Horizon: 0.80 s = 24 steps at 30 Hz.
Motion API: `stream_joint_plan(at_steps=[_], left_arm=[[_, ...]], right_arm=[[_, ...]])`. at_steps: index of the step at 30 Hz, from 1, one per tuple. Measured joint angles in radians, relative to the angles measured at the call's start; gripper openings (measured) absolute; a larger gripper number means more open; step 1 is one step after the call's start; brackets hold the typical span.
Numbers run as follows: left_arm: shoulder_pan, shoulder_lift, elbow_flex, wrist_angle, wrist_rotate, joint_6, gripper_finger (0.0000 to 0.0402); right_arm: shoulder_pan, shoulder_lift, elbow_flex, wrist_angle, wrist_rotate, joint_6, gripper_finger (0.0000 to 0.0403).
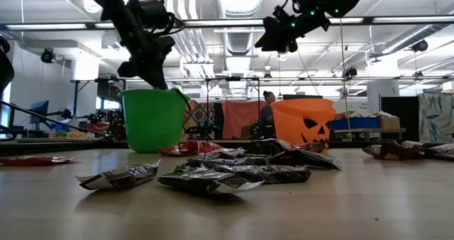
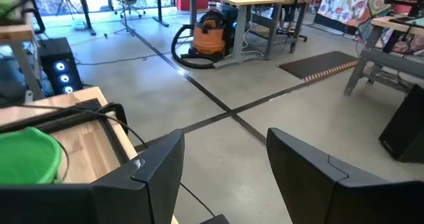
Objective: Sort candy
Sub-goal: Put the black chocolate into the green bucket, then put the brown chocolate into the orange bucket
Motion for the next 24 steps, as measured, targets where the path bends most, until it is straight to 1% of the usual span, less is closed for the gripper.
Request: stream_joint_plan(at_steps=[3, 6, 9, 13, 17, 20, 24], left_arm=[[0.0, 0.008, 0.0, -0.001, 0.0, 0.0, 0.0055], [0.0, 0.008, 0.0, 0.0, 0.0, 0.003, 0.0082], [0.0, 0.006, 0.0, 0.0, 0.0, 0.007, 0.0107], [-0.003, -0.009, 0.0, 0.001, 0.0, 0.011, 0.013], [-0.024, -0.061, 0.0, 0.026, 0.0, 0.012, 0.0138], [-0.054, -0.13, 0.0, 0.093, 0.006, 0.031, 0.0138], [-0.117, -0.24, 0.0, 0.216, 0.049, 0.048, 0.0139]], right_arm=[[0.002, -0.009, 0.015, -0.031, -0.013, 0.061, 0.021], [0.006, -0.019, 0.047, -0.084, -0.075, 0.123, 0.021], [0.021, -0.025, 0.088, -0.174, -0.102, 0.184, 0.0209], [0.057, -0.026, 0.162, -0.392, -0.11, 0.24, 0.0204], [0.12, -0.03, 0.223, -0.626, -0.16, 0.304, 0.0197], [0.186, -0.03, 0.25, -0.786, -0.198, 0.371, 0.019], [0.296, -0.032, 0.269, -0.993, -0.207, 0.49, 0.0182]])
